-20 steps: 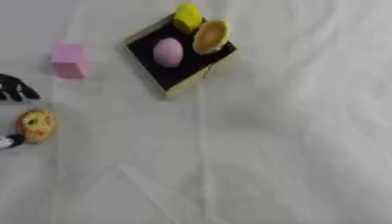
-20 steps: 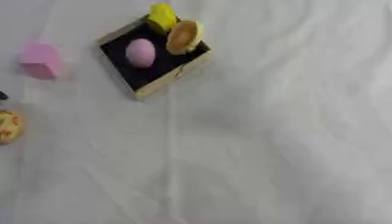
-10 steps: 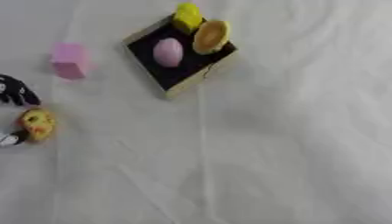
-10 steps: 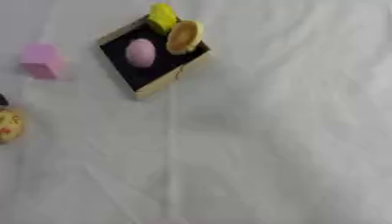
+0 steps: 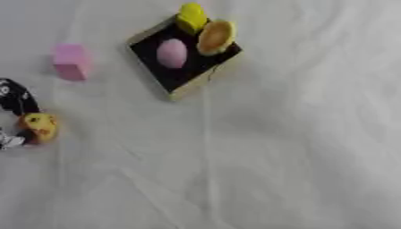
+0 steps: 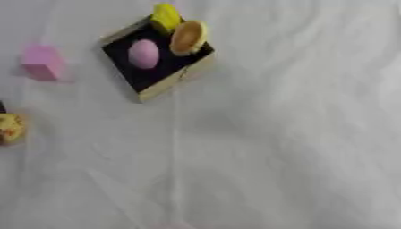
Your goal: Pick up objects on the table and place them in the box.
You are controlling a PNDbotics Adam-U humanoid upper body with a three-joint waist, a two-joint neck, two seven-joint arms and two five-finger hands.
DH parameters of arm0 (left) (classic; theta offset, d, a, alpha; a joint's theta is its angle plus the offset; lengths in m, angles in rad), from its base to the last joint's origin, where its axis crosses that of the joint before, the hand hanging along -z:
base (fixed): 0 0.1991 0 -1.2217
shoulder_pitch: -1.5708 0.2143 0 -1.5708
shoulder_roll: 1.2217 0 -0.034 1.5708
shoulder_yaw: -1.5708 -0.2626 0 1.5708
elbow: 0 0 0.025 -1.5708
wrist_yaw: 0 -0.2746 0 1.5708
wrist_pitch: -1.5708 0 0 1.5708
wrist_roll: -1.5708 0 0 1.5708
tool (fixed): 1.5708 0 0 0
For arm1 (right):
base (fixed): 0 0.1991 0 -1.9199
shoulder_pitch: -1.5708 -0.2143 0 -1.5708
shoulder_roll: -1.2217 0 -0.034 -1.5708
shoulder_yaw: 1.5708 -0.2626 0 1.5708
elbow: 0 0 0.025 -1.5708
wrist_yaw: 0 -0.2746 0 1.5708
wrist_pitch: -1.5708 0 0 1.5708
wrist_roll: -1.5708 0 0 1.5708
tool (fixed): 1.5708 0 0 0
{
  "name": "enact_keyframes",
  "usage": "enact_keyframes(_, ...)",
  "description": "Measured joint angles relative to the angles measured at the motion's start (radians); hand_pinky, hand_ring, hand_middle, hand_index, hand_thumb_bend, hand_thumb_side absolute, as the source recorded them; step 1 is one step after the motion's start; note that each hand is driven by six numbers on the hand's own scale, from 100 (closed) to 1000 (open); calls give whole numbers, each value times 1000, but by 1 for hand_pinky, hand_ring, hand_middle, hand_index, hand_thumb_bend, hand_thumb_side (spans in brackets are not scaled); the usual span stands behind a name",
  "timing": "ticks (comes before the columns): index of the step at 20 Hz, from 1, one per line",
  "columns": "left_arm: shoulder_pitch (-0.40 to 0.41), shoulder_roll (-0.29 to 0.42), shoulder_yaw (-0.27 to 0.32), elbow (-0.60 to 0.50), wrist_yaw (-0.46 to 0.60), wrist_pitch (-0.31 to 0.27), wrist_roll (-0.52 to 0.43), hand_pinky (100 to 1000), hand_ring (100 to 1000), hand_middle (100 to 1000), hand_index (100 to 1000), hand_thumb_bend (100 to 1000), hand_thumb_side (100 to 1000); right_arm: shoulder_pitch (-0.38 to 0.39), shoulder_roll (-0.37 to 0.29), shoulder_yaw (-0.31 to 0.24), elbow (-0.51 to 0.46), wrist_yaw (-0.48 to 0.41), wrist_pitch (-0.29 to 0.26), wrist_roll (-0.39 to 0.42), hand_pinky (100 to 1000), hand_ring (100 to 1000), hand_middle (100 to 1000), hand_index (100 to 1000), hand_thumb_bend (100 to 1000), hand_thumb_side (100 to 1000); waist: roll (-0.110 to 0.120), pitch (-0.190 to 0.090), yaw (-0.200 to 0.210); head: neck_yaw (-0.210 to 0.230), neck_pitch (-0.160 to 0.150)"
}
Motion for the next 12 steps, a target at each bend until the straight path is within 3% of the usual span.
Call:
enact_keyframes(5, -9, -3, -13, 1, -57, -33, 10, 631, 548, 504, 563, 100, 195, 1, 8, -4, 0, -6, 4, 3, 935, 825, 643, 812, 100, 470, 0, 0, -1, 0, 0)
enact_keyframes(12, 1, -9, -7, -65, -92, -74, 49, 622, 535, 503, 577, 100, 166, 11, 16, -6, 0, -7, 11, 6, 936, 825, 643, 812, 100, 470, 0, 0, -1, -3, 0)
